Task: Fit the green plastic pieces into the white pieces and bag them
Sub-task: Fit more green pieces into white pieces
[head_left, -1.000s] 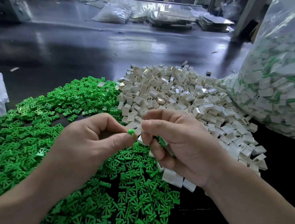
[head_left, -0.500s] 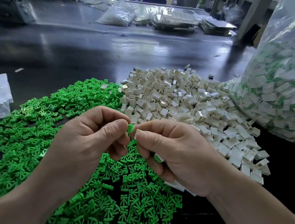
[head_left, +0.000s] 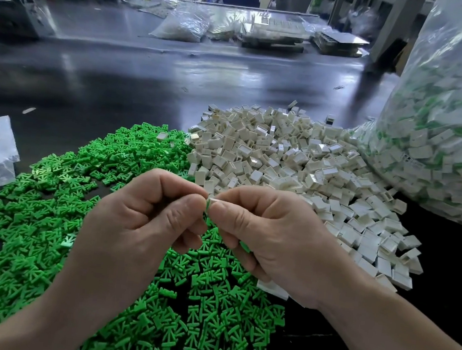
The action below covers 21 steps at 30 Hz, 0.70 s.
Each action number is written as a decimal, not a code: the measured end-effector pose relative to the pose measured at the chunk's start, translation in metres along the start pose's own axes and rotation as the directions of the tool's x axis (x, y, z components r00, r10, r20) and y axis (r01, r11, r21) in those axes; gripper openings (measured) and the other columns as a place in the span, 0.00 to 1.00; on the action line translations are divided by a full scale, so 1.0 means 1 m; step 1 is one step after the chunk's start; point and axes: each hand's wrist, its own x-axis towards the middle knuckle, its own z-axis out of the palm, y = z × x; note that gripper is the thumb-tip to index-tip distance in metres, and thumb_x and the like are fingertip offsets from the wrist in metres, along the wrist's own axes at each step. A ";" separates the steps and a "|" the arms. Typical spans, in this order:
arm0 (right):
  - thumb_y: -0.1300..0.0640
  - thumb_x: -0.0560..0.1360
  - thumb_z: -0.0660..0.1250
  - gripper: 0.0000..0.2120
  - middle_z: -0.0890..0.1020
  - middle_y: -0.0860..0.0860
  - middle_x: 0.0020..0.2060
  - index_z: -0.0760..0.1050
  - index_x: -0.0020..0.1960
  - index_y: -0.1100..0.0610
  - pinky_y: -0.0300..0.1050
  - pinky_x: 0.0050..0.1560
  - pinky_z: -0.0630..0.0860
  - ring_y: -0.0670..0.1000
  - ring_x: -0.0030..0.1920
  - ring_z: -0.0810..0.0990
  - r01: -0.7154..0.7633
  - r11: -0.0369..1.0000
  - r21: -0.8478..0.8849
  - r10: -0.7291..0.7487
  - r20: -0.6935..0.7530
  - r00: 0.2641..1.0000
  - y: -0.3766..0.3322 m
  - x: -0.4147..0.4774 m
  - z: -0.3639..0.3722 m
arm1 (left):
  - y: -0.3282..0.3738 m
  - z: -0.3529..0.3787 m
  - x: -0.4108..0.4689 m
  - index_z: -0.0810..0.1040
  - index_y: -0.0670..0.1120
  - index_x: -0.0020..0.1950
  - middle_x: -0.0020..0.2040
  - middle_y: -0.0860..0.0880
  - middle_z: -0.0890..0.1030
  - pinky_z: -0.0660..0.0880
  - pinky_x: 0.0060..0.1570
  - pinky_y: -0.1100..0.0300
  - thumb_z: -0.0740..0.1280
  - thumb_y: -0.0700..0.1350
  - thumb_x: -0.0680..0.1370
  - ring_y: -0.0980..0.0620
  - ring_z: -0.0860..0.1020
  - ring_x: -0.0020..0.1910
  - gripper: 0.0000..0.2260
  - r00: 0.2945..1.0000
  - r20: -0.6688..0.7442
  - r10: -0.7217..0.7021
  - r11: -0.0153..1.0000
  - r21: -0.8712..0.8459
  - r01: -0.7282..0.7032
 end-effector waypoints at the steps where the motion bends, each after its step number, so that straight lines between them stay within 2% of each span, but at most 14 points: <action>1: 0.52 0.80 0.68 0.08 0.76 0.48 0.30 0.82 0.45 0.52 0.35 0.21 0.66 0.45 0.24 0.71 -0.001 1.000 0.000 0.001 0.002 1.000 0.000 0.000 0.000 | 0.000 0.000 0.001 0.83 0.51 0.48 0.36 0.45 0.83 0.77 0.30 0.60 0.69 0.54 0.74 0.47 0.82 0.31 0.09 1.000 0.016 -0.027 0.997 -0.074 0.028; 4: 0.51 0.81 0.66 0.08 0.77 0.47 0.31 0.82 0.47 0.51 0.35 0.21 0.65 0.46 0.24 0.71 -0.006 1.000 0.016 0.006 0.027 1.000 -0.002 -0.001 0.000 | 0.000 -0.001 0.003 0.82 0.46 0.52 0.34 0.43 0.81 0.75 0.27 0.58 0.71 0.55 0.73 0.46 0.79 0.29 0.15 0.982 0.108 -0.154 0.929 -0.323 0.181; 6: 0.51 0.80 0.65 0.09 0.76 0.48 0.31 0.82 0.45 0.50 0.35 0.21 0.64 0.46 0.24 0.70 -0.024 0.999 0.048 0.022 0.046 0.999 -0.003 -0.001 0.000 | 0.000 0.001 0.003 0.81 0.45 0.56 0.33 0.43 0.81 0.74 0.25 0.59 0.72 0.55 0.73 0.48 0.79 0.28 0.17 0.954 0.213 -0.210 0.856 -0.431 0.285; 9: 0.52 0.80 0.65 0.12 0.76 0.49 0.31 0.80 0.39 0.48 0.34 0.19 0.63 0.45 0.23 0.69 -0.039 0.992 0.117 0.032 0.064 0.997 -0.003 -0.001 0.001 | 0.001 0.005 0.003 0.81 0.44 0.56 0.34 0.43 0.81 0.75 0.24 0.61 0.68 0.53 0.75 0.49 0.80 0.28 0.15 0.916 0.327 -0.235 0.752 -0.536 0.384; 12: 0.53 0.80 0.66 0.09 0.76 0.49 0.30 0.81 0.42 0.50 0.33 0.19 0.63 0.46 0.23 0.69 -0.064 0.988 0.142 0.054 0.072 0.996 -0.003 -0.001 0.001 | 0.000 0.008 0.003 0.82 0.45 0.54 0.34 0.43 0.82 0.77 0.25 0.62 0.68 0.52 0.75 0.49 0.81 0.28 0.14 0.896 0.366 -0.252 0.674 -0.598 0.434; 17: 0.55 0.81 0.66 0.09 0.75 0.48 0.29 0.80 0.48 0.60 0.34 0.19 0.62 0.45 0.23 0.69 -0.119 0.980 0.161 0.107 0.082 0.991 -0.005 -0.001 0.001 | -0.001 0.009 0.002 0.82 0.45 0.52 0.33 0.43 0.82 0.77 0.26 0.62 0.71 0.52 0.74 0.50 0.81 0.27 0.13 0.874 0.397 -0.281 0.605 -0.634 0.482; 21: 0.56 0.81 0.65 0.08 0.75 0.49 0.29 0.80 0.46 0.56 0.34 0.19 0.61 0.45 0.22 0.68 -0.140 0.974 0.176 0.128 0.075 0.989 -0.008 -0.003 0.003 | 0.001 0.007 0.003 0.82 0.46 0.52 0.33 0.42 0.81 0.77 0.25 0.60 0.72 0.52 0.74 0.49 0.81 0.28 0.13 0.846 0.445 -0.292 0.570 -0.630 0.528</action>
